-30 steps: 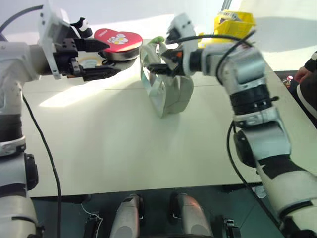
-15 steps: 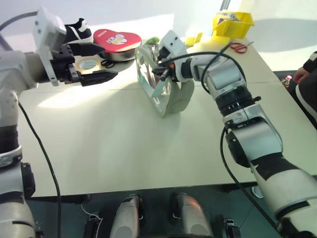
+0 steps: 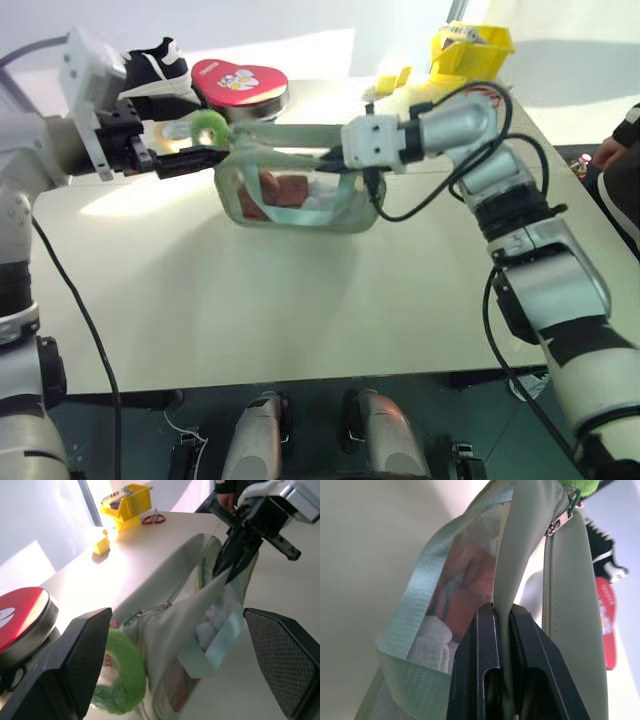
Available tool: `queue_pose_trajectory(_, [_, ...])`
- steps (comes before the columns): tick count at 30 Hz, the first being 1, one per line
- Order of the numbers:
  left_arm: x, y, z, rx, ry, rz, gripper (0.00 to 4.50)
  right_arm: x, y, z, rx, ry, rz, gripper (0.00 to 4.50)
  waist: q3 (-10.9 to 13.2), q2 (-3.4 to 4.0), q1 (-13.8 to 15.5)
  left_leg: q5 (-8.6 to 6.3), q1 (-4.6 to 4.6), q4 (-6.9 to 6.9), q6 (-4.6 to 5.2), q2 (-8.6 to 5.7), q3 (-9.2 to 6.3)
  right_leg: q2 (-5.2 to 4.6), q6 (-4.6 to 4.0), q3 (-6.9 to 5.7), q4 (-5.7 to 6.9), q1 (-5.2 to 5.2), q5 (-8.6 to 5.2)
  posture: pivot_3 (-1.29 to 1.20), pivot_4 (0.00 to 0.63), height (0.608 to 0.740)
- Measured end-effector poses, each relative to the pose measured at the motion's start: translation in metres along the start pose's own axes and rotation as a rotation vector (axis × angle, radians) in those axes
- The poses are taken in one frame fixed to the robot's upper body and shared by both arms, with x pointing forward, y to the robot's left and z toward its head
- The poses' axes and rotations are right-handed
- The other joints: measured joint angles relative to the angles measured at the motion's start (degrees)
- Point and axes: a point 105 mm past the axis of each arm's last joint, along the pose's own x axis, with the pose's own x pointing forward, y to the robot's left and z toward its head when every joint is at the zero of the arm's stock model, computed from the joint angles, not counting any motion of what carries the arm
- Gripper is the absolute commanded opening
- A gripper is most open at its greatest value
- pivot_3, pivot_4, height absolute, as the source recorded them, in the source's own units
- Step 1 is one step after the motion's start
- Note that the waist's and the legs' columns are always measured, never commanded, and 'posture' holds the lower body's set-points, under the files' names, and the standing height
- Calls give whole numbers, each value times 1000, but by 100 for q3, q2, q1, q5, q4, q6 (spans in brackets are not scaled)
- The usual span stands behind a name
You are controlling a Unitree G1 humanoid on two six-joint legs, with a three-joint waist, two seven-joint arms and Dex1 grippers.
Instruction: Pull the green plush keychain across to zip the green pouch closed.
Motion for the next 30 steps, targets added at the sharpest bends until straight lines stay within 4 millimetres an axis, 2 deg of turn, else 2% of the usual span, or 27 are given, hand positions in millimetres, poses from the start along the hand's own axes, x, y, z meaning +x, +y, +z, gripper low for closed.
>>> queue_pose_trajectory(8, [3,-2,1,-6,-13,-12,4500,0,8,0,-49,-37,-5,24,0,0,-10,-1,1,27,1,15,-4,12,-1,1,8,7,0,0,150,740])
queue_pose_trajectory(12, [8,-5,-1,-10,-9,-34,4500,-3,5,0,-39,-41,-33,1432,0,0,1,-1,1,31,1,15,-4,12,-2,1,8,10,1,0,150,740])
queue_pose_trajectory(14, [10,-6,-2,-13,-3,-42,4500,-4,3,1,-39,-43,-47,2581,0,0,-3,-1,1,32,1,16,-4,13,-2,1,8,10,1,0,150,740])
queue_pose_trajectory(15, [11,-6,-2,-12,-2,-45,4500,-5,1,2,-35,-41,-53,2977,0,1,-5,-1,1,32,1,16,-4,13,-2,1,9,9,1,0,150,740])
queue_pose_trajectory(17, [11,-6,-2,-11,-1,-47,4500,-15,-3,4,-19,-31,-82,2977,1,2,12,-1,-1,32,0,16,-5,12,-3,1,9,9,1,0,150,740])
queue_pose_trajectory(20, [9,-3,-4,-23,3,-34,4500,-42,-14,9,-19,7,-152,2977,1,1,26,-2,-3,36,2,15,-5,11,-3,1,8,9,1,0,150,740])
queue_pose_trajectory(23, [4,4,-9,-49,6,5,4500,-64,-12,11,30,29,-205,2977,0,0,18,-5,0,36,6,16,-8,10,-2,1,6,13,0,0,150,740])
queue_pose_trajectory(25, [-1,15,-15,-79,6,61,4500,-68,-4,10,96,30,-212,2977,0,0,13,-5,1,37,7,16,-8,11,-3,1,9,12,1,0,150,740])
queue_pose_trajectory(30, [-4,41,-34,-174,-20,185,4500,-60,20,-2,200,59,-215,2977,-1,0,13,-4,3,44,6,17,-6,13,-2,0,12,13,1,0,150,740])
